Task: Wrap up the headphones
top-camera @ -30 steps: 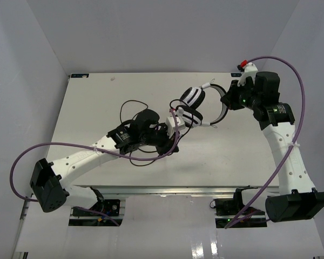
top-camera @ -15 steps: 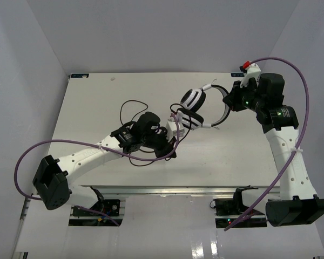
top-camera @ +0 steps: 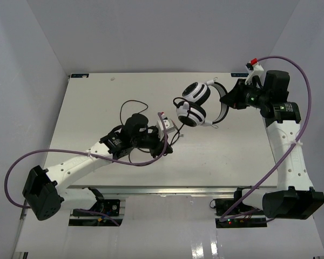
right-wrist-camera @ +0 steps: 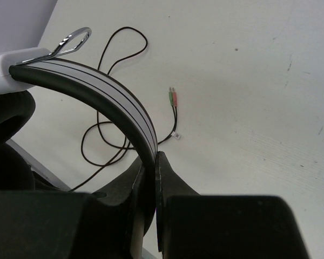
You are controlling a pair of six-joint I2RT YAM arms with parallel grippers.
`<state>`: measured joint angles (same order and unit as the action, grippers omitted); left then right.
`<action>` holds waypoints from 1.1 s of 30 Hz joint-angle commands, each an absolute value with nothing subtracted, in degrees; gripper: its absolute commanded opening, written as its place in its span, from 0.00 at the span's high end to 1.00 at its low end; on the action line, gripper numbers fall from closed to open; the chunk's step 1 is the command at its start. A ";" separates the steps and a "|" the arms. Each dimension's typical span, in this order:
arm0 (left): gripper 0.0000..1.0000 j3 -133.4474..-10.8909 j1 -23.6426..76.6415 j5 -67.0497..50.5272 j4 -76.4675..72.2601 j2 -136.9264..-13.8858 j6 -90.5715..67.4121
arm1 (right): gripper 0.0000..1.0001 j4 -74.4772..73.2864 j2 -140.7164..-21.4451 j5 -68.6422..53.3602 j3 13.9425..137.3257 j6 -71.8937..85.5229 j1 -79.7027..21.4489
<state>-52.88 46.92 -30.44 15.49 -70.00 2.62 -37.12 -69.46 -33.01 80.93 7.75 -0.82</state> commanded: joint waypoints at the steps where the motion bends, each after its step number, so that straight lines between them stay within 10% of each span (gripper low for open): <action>1: 0.96 -53.67 46.76 -31.46 7.36 -69.51 -2.04 | 0.92 -32.80 -69.51 -39.11 83.15 15.00 -0.70; 24: 0.87 -60.71 59.77 -18.33 -11.15 -83.53 -8.28 | 0.92 -28.77 -75.50 -40.70 84.36 23.54 1.84; 33: 0.65 -48.68 59.77 -6.44 -22.28 -79.05 -3.83 | 0.92 -24.82 -76.31 -49.84 84.82 29.30 4.75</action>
<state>-51.56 59.66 -14.14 -15.65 -81.77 -6.65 -31.09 -77.01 -41.20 81.33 22.83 4.59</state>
